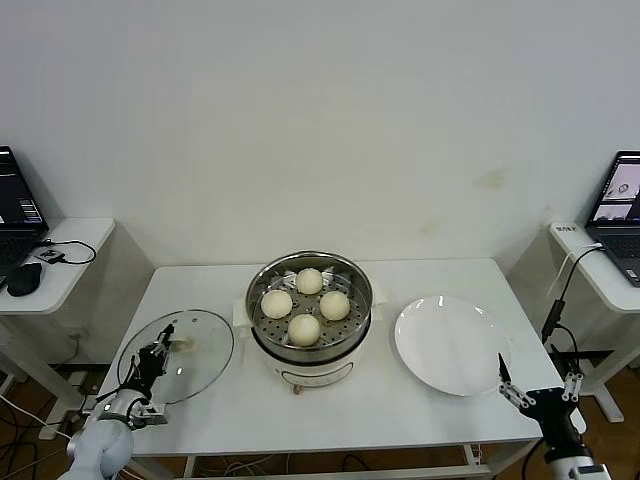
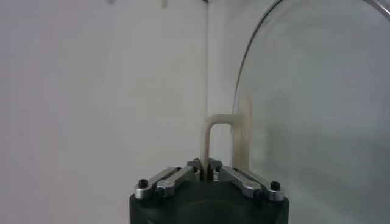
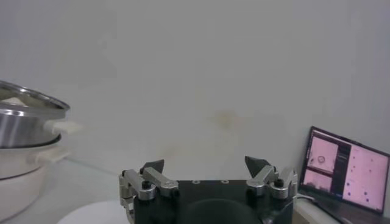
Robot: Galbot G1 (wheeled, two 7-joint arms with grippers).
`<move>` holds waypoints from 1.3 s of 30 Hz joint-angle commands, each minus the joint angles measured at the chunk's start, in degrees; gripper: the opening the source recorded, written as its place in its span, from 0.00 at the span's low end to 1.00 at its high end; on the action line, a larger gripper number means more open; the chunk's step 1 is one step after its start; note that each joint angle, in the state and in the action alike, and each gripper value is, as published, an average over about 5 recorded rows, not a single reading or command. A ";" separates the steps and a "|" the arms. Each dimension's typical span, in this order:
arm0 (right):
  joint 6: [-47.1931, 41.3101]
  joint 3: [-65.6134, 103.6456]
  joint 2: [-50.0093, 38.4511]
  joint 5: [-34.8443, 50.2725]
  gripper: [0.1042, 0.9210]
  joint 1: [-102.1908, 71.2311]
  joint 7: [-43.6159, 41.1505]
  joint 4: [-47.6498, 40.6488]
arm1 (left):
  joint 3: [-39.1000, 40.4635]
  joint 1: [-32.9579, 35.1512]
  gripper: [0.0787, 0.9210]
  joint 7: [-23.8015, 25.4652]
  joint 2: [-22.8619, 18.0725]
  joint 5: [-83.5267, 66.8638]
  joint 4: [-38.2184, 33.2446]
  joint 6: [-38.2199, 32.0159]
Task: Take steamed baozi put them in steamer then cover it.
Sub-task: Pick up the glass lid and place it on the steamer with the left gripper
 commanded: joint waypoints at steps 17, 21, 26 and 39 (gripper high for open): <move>-3.76 -1.69 -0.34 -3.05 0.88 1.37 3.89 -0.96 | -3.56 9.15 0.07 13.98 6.69 -5.64 -36.76 15.00; -3.90 -2.02 0.58 -5.79 0.88 1.85 4.79 -1.25 | 1.73 6.35 0.07 14.24 8.46 -6.93 -37.84 17.29; -3.64 -2.53 3.02 -9.33 0.88 1.99 5.77 -1.36 | 10.38 1.30 0.07 14.01 9.45 -7.72 -37.45 20.77; -2.10 -3.14 9.17 -14.01 0.88 3.01 7.48 -3.26 | 24.79 -11.13 0.07 20.26 1.29 1.68 -33.30 28.52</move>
